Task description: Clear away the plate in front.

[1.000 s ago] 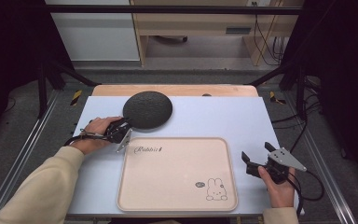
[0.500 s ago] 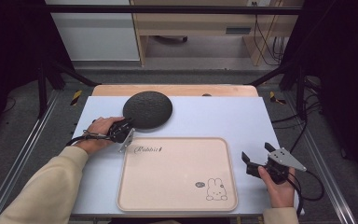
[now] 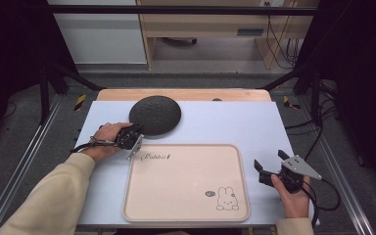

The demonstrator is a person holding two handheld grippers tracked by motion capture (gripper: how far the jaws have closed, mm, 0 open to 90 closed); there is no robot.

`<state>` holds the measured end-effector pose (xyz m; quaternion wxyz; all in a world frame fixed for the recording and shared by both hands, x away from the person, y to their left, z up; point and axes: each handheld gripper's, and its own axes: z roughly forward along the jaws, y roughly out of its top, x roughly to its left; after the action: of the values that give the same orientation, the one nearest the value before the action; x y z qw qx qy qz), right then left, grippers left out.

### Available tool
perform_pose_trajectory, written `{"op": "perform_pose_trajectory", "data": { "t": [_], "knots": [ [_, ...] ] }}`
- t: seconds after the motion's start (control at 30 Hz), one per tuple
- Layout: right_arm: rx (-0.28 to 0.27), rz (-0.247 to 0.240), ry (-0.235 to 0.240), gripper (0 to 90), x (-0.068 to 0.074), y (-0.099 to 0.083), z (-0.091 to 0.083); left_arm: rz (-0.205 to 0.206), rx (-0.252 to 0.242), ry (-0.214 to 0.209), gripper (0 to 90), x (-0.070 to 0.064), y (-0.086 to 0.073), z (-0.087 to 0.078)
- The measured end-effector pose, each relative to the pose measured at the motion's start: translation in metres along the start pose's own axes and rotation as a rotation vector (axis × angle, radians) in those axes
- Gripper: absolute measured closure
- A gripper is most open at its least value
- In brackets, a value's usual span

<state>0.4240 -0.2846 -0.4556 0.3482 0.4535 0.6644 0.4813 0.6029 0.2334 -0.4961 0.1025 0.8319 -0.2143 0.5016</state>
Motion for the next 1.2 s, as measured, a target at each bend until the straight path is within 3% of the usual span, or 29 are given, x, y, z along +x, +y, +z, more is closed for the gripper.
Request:
{"op": "perform_pose_trajectory", "data": {
  "t": [0.2,0.4,0.7,1.0,1.2],
  "knots": [
    [0.005,-0.003,-0.001,6.5,0.000,0.000,0.000,-0.016,0.002,-0.028,80.0,-0.001,0.001,0.001],
    [0.008,0.004,0.001,6.5,0.000,0.000,0.001,-0.013,0.009,-0.029,80.9,-0.001,0.002,0.001],
    [0.016,0.004,-0.001,6.7,0.000,-0.001,0.001,-0.074,-0.011,-0.034,83.0,0.013,0.005,-0.005],
    [0.021,0.000,-0.001,6.9,0.000,-0.001,0.002,-0.097,-0.015,-0.052,82.5,0.015,0.012,-0.005],
    [0.024,-0.003,-0.003,7.1,0.000,-0.002,0.002,-0.102,0.009,-0.032,84.9,0.019,0.017,-0.009]
  ]
}}
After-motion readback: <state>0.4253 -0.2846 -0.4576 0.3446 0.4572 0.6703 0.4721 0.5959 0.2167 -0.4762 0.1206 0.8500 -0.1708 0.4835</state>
